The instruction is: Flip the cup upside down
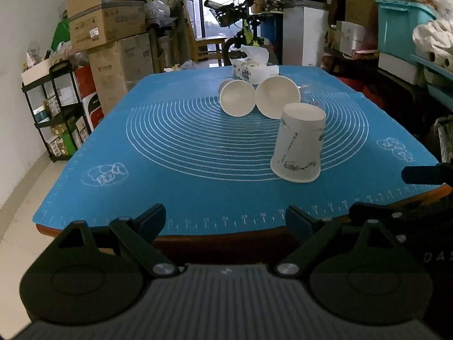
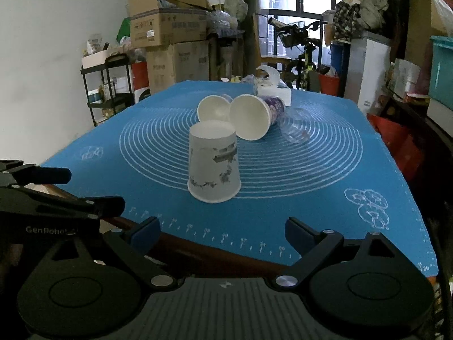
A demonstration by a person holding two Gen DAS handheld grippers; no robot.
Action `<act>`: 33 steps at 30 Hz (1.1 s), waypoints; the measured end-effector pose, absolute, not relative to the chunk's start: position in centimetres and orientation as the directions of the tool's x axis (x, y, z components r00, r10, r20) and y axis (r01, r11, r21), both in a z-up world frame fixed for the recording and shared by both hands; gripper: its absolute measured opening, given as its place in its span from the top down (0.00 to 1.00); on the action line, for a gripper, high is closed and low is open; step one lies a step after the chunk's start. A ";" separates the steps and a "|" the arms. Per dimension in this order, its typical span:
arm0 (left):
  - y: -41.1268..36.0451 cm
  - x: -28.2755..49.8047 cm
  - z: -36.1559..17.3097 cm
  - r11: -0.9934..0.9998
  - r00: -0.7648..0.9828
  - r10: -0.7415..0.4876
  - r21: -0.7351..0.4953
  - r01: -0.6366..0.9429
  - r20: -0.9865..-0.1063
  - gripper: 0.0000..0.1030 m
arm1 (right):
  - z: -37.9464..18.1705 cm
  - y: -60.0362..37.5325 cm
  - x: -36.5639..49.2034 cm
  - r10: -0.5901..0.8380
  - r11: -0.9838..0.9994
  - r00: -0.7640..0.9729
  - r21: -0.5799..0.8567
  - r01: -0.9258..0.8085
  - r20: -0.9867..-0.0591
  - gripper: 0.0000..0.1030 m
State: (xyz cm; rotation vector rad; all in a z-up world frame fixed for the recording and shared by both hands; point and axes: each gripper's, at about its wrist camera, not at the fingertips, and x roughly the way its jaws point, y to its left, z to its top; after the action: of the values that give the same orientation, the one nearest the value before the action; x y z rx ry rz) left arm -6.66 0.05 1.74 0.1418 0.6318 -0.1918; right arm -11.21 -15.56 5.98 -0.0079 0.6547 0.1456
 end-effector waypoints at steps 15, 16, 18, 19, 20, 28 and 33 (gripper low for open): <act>-0.3 -7.0 1.6 0.970 0.792 -0.138 0.081 0.230 -0.595 0.12 | 6.0 -16.0 -11.6 0.133 0.990 0.787 0.051 -0.128 -0.603 0.08; -0.3 -7.0 1.6 0.970 0.793 -0.138 0.083 0.231 -0.594 0.12 | 6.0 -16.0 -11.6 0.133 0.990 0.787 0.051 -0.128 -0.603 0.08; -0.4 -7.0 1.6 0.969 0.793 -0.137 0.085 0.232 -0.594 0.12 | 6.0 -16.1 -11.6 0.132 0.991 0.787 0.052 -0.126 -0.603 0.08; -0.4 -7.0 1.6 0.968 0.792 -0.139 0.086 0.234 -0.595 0.12 | 6.0 -16.2 -11.5 0.132 0.991 0.786 0.053 -0.126 -0.604 0.08; -0.5 -7.1 1.6 0.968 0.791 -0.141 0.087 0.237 -0.595 0.12 | 6.0 -16.2 -11.5 0.133 0.991 0.785 0.053 -0.126 -0.605 0.08; -0.8 -7.1 1.6 0.964 0.790 -0.146 0.093 0.249 -0.596 0.12 | 5.7 -16.4 -11.6 0.133 0.991 0.784 0.056 -0.125 -0.607 0.08; -0.9 -7.0 1.5 0.964 0.792 -0.143 0.097 0.247 -0.594 0.12 | 5.7 -16.5 -11.6 0.133 0.991 0.783 0.056 -0.125 -0.608 0.08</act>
State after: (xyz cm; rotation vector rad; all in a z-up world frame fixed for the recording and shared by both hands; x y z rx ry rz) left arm -7.01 -0.87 1.53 0.1733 0.6231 -0.2109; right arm -11.58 -16.46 5.66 0.0124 0.6573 0.1393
